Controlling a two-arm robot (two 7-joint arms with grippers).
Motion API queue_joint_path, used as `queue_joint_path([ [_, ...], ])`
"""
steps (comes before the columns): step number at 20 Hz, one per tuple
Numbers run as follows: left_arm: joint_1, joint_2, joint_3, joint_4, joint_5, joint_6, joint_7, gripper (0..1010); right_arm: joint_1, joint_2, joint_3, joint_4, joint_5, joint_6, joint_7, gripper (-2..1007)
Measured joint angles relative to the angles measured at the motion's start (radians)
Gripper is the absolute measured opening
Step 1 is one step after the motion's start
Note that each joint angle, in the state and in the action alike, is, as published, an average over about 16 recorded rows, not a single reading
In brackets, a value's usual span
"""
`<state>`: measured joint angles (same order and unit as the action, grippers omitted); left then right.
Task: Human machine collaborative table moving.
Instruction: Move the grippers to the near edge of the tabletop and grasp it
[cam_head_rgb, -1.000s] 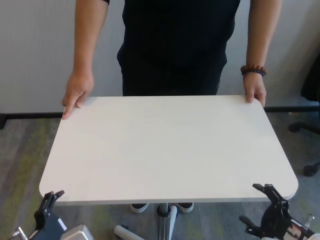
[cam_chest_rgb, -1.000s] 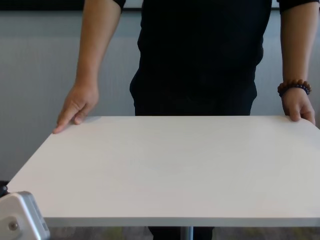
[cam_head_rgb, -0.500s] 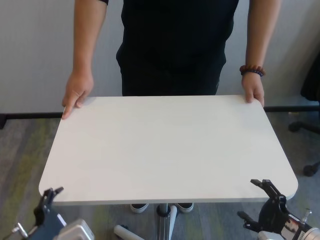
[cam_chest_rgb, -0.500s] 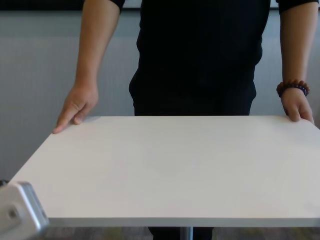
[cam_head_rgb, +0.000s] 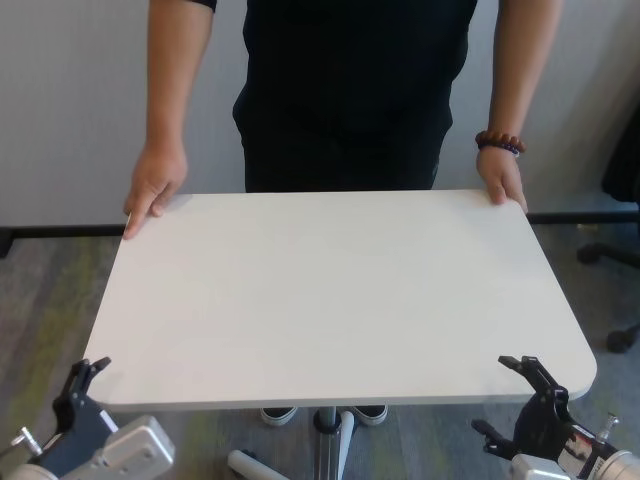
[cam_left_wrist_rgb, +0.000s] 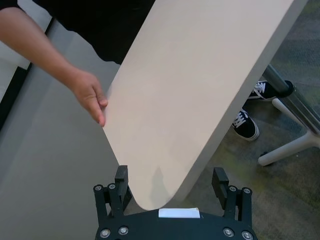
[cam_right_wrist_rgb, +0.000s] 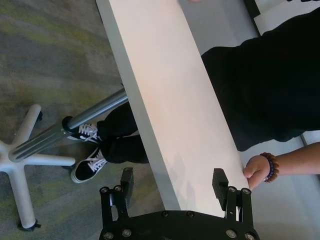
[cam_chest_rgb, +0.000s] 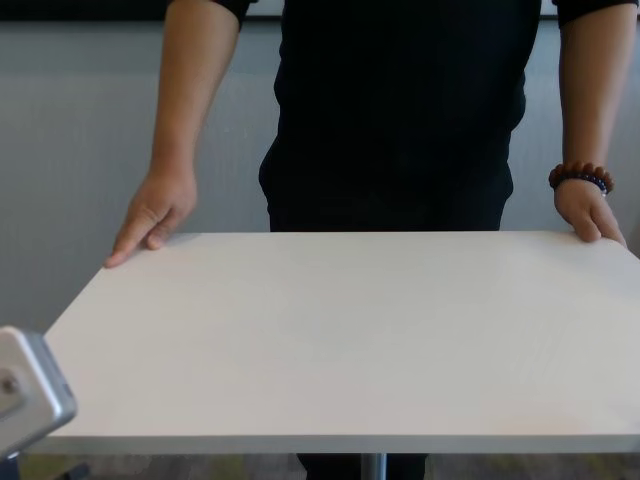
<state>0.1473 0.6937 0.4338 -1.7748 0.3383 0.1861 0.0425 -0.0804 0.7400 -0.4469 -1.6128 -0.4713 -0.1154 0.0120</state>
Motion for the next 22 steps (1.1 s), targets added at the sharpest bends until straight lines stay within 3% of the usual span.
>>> queue_joint_path([
  [5,-0.023,-0.016,0.015,0.022,0.047,0.028,-0.010,985,0.010,-0.017,0.002,0.018,-0.009,-0.004,0.011,1005],
  [9,-0.043,-0.034,0.038,0.042,0.107,0.066,-0.007,985,0.017,-0.028,0.004,0.028,-0.020,-0.006,0.019,1005],
  [16,-0.072,-0.071,0.071,0.085,0.214,0.128,0.020,985,0.026,-0.047,0.007,0.040,-0.041,-0.008,0.030,1005],
  [22,-0.092,-0.104,0.087,0.123,0.285,0.157,0.046,985,0.032,-0.062,0.010,0.050,-0.059,-0.010,0.039,1005],
])
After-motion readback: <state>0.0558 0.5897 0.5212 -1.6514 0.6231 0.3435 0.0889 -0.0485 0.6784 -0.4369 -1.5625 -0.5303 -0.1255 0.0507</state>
